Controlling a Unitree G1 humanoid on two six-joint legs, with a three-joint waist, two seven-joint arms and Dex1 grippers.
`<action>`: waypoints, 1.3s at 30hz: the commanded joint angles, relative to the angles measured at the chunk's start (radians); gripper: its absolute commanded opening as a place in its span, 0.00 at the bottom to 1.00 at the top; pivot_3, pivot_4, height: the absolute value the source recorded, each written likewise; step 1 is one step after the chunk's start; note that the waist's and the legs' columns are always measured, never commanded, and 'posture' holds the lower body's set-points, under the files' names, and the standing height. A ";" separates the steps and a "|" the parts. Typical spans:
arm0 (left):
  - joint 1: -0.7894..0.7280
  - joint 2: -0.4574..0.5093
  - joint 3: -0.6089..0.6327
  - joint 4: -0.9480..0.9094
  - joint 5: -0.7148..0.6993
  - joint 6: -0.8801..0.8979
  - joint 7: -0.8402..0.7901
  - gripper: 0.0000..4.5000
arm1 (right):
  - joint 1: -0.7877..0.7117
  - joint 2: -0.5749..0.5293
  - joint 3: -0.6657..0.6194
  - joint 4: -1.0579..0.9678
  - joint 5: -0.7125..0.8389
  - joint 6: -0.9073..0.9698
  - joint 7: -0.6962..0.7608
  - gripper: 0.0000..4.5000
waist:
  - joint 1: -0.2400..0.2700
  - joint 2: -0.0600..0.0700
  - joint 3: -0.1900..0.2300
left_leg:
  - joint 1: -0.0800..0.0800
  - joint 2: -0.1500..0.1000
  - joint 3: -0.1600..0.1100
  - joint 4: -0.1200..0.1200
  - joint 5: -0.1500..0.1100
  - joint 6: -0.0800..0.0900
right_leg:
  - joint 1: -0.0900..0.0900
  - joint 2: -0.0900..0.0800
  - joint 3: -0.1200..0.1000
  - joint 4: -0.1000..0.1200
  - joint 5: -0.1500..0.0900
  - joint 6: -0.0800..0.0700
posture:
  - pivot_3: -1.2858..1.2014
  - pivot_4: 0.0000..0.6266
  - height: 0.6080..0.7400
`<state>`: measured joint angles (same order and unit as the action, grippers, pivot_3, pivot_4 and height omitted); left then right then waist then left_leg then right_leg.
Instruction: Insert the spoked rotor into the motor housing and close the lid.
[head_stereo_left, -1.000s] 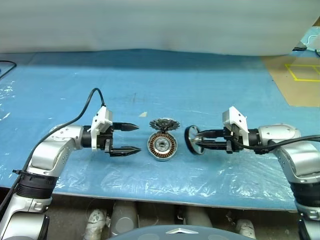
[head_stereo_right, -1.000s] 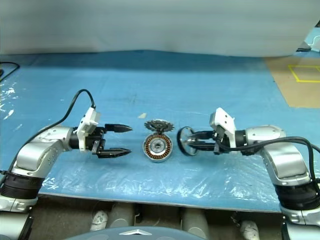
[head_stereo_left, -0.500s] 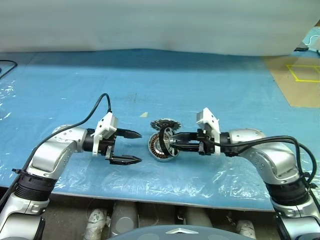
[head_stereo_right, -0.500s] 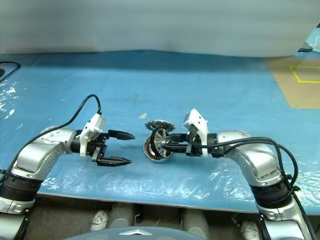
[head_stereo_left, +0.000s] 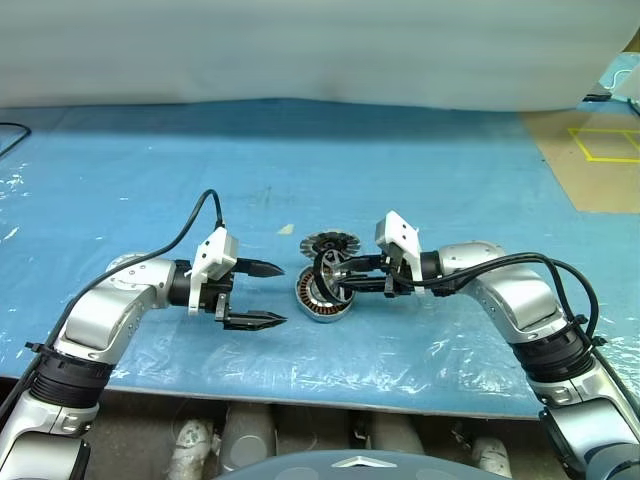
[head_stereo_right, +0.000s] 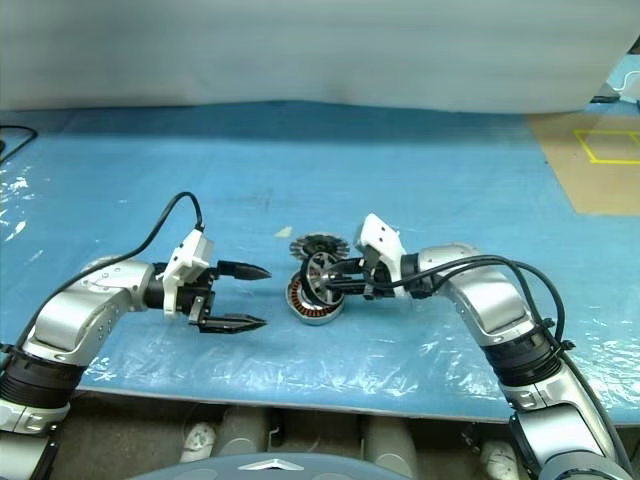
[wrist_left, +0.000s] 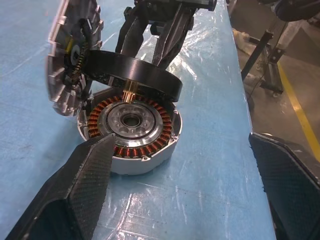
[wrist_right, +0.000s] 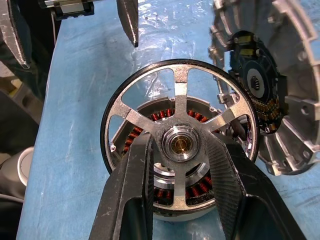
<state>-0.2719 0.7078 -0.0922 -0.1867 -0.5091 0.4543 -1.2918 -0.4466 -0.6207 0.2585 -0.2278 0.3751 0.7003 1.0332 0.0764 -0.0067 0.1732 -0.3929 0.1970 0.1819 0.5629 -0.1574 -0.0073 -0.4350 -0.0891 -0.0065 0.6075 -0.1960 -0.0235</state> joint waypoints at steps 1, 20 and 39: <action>0.001 -0.005 0.007 -0.031 -0.009 -0.016 0.007 1.00 | -0.021 -0.007 -0.004 -0.008 -0.002 -0.018 0.010 0.27 | 0.000 0.000 0.000 | 0.000 0.000 0.000 0.000 0.000 0.000 | 0.000 0.000 0.000 0.000 0.000 0.000 | 0.52 0.24 1.00; -0.006 -0.011 0.002 -0.005 0.002 -0.047 0.003 1.00 | -0.011 0.001 0.045 0.035 -0.057 -0.106 0.042 0.27 | -0.006 0.000 0.000 | 0.002 0.000 0.000 0.001 0.000 0.000 | 0.002 0.000 0.000 0.001 0.000 0.000 | 0.52 0.24 1.00; -0.001 -0.011 0.003 -0.003 0.002 -0.049 0.006 1.00 | -0.047 0.023 -0.026 0.010 0.035 -0.036 0.052 0.95 | -0.006 0.000 0.000 | 0.004 0.000 0.000 0.001 0.000 0.001 | 0.005 0.000 0.000 0.001 0.000 -0.001 | 0.52 0.24 1.00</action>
<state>-0.2727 0.6955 -0.0949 -0.1749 -0.5041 0.4217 -1.2833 -0.4763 -0.6022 0.2704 -0.1741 0.3787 0.6610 1.0854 0.0708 -0.0067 0.1732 -0.3892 0.1973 0.1817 0.5642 -0.1577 -0.0068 -0.4304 -0.0890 -0.0066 0.6084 -0.1957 -0.0240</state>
